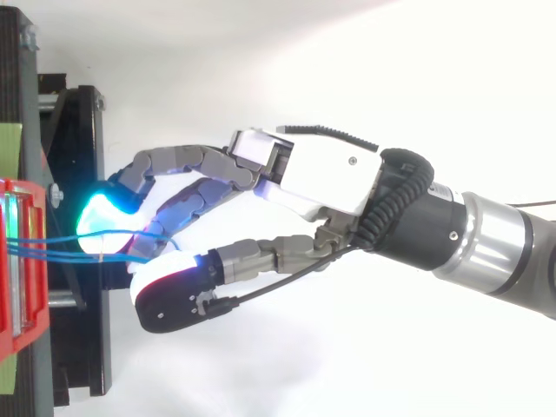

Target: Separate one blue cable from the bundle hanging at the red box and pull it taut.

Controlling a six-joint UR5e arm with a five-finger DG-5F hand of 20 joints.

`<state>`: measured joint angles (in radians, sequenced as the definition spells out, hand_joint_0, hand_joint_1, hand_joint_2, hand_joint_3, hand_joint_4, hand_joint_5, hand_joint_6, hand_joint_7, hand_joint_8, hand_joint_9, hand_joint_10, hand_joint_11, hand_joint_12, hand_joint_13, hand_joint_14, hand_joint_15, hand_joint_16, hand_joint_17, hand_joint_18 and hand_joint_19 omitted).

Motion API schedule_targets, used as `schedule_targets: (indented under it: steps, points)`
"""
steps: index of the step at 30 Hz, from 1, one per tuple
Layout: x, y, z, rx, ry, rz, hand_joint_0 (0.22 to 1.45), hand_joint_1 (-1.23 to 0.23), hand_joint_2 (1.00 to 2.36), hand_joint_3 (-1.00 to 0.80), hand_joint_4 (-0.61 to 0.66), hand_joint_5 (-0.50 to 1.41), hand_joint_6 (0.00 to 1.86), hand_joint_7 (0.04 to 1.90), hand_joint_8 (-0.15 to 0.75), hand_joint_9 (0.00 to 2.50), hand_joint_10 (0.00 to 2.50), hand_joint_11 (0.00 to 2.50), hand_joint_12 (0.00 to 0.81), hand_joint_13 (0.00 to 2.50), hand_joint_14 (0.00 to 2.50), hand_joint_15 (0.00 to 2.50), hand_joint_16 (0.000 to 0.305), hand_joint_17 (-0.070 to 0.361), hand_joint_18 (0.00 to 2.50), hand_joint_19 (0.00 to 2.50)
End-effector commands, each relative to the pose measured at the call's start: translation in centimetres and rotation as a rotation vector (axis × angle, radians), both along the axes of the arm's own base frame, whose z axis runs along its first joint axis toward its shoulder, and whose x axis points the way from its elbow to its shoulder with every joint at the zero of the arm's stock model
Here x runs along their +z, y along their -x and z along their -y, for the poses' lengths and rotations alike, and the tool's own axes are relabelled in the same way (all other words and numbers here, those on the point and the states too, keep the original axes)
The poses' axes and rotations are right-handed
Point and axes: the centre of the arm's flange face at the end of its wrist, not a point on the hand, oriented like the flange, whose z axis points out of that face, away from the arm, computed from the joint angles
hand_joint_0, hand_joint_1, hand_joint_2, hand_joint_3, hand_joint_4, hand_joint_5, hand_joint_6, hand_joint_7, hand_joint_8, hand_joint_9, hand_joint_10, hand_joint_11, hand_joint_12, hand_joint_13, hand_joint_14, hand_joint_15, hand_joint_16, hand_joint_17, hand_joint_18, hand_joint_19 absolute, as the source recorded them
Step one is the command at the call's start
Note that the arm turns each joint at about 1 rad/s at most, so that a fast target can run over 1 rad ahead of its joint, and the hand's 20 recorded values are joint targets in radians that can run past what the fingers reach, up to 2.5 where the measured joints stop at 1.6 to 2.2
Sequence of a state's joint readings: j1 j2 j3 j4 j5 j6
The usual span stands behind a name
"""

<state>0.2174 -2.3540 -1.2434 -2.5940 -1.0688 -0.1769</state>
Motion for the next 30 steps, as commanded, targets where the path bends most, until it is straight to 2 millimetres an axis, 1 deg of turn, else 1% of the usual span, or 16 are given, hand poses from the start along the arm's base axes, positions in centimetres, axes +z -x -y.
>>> schedule_targets:
  steps: [1, 15, 16, 18, 20, 23, 26, 27, 29, 30]
  points:
    - [-0.1, 0.0, 0.1, 0.001, -0.004, -0.007, 0.60, -0.62, 1.01, -0.43, 0.27, -0.16, 0.50, 0.88, 0.327, 0.94, 0.01, 0.48, 0.295, 0.87, 0.01, 0.39, 0.026, 0.058, 0.71, 0.32]
    - [-0.2, 0.2, -0.1, 0.005, -0.033, -0.012, 0.60, -0.62, 1.01, -0.43, 0.27, -0.15, 0.50, 0.89, 0.329, 0.96, 0.01, 0.48, 0.295, 0.89, 0.01, 0.40, 0.026, 0.059, 0.72, 0.33]
    - [-0.4, 0.2, 0.2, 0.001, -0.038, -0.018, 0.60, -0.62, 1.01, -0.42, 0.27, -0.15, 0.50, 0.89, 0.329, 0.96, 0.01, 0.48, 0.298, 0.89, 0.01, 0.40, 0.026, 0.059, 0.72, 0.33]
    - [-0.3, 0.3, 0.4, 0.001, -0.044, -0.019, 0.60, -0.62, 1.01, -0.42, 0.27, -0.15, 0.50, 0.89, 0.331, 0.96, 0.01, 0.47, 0.296, 0.89, 0.01, 0.40, 0.026, 0.059, 0.72, 0.33]
    - [-0.2, 0.3, 0.7, 0.006, -0.075, -0.015, 0.61, -0.62, 1.01, -0.43, 0.27, -0.15, 0.50, 0.89, 0.327, 0.97, 0.02, 0.48, 0.296, 0.89, 0.02, 0.40, 0.026, 0.059, 0.72, 0.33]
    - [-0.3, 0.3, 0.3, 0.045, -0.115, -0.013, 0.61, -0.62, 1.01, -0.43, 0.27, -0.15, 0.50, 0.89, 0.330, 0.97, 0.02, 0.48, 0.299, 0.89, 0.01, 0.40, 0.026, 0.059, 0.72, 0.33]
    - [0.3, 0.3, 0.0, 0.084, -0.146, -0.007, 0.61, -0.62, 1.01, -0.43, 0.27, -0.15, 0.50, 0.89, 0.330, 0.97, 0.01, 0.48, 0.295, 0.89, 0.01, 0.40, 0.026, 0.059, 0.72, 0.33]
    - [0.9, 0.4, -0.1, 0.094, -0.155, -0.004, 0.61, -0.62, 1.01, -0.43, 0.28, -0.15, 0.50, 0.89, 0.330, 0.97, 0.02, 0.48, 0.295, 0.89, 0.01, 0.40, 0.026, 0.059, 0.72, 0.33]
    - [0.9, 0.5, -0.1, 0.095, -0.155, -0.007, 0.61, -0.62, 1.01, -0.43, 0.28, -0.15, 0.50, 0.89, 0.329, 0.97, 0.01, 0.49, 0.299, 0.89, 0.01, 0.39, 0.026, 0.059, 0.72, 0.33]
    - [1.2, 0.5, 0.0, 0.094, -0.156, -0.008, 0.61, -0.62, 1.01, -0.43, 0.28, -0.15, 0.50, 0.90, 0.329, 0.97, 0.02, 0.49, 0.299, 0.89, 0.01, 0.39, 0.026, 0.059, 0.72, 0.33]
